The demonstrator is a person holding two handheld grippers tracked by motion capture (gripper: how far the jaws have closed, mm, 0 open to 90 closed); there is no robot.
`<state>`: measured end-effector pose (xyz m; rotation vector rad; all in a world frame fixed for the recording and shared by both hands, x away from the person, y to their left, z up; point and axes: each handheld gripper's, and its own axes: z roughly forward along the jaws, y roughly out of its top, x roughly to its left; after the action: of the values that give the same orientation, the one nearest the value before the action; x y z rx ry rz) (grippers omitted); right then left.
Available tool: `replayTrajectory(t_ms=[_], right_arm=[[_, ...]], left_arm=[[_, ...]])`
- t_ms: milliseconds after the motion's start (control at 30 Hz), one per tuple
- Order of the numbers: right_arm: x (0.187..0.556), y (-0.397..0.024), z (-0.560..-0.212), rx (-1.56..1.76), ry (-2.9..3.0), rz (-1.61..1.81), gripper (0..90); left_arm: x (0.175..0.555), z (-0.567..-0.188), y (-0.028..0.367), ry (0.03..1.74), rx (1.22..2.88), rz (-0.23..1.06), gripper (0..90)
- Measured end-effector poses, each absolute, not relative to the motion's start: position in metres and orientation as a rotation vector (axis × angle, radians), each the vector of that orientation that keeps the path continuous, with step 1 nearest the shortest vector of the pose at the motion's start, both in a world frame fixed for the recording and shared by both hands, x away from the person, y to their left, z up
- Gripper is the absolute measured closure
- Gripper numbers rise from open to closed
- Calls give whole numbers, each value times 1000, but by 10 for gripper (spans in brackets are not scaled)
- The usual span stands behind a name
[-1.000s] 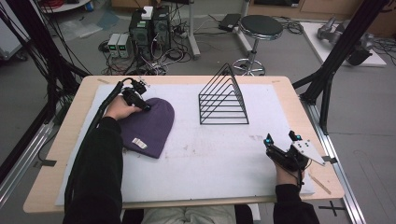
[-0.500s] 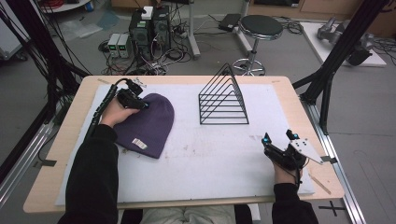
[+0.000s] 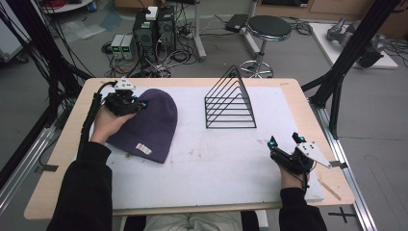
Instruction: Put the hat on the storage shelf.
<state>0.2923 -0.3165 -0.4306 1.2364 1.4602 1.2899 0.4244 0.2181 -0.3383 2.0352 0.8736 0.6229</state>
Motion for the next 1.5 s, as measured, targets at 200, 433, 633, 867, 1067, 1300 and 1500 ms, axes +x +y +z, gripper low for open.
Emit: replayTrajectory(t_ms=[200, 433, 633, 867, 1067, 1300, 1500], right_arm=[[292, -317, -431, 1236, 1452, 1282, 154], [291, -318, -430, 1240, 1448, 1282, 154], [291, -317, -430, 1240, 1450, 1281, 154], [291, -318, -430, 1239, 1448, 1285, 154], [291, -318, -430, 1235, 1454, 1289, 153], [289, -316, -429, 1199, 1472, 1326, 153], [287, -310, -427, 1148, 1494, 1365, 153]], left_arm=[[398, -329, 218, 826, 1942, 705, 769], [369, -316, 213, 763, 1805, 785, 765], [352, -305, 209, 755, 1678, 829, 765], [335, -289, 202, 768, 1548, 923, 762], [323, -277, 195, 726, 1476, 942, 761], [309, -260, 186, 665, 1416, 946, 760], [303, -252, 182, 623, 1385, 958, 754]])
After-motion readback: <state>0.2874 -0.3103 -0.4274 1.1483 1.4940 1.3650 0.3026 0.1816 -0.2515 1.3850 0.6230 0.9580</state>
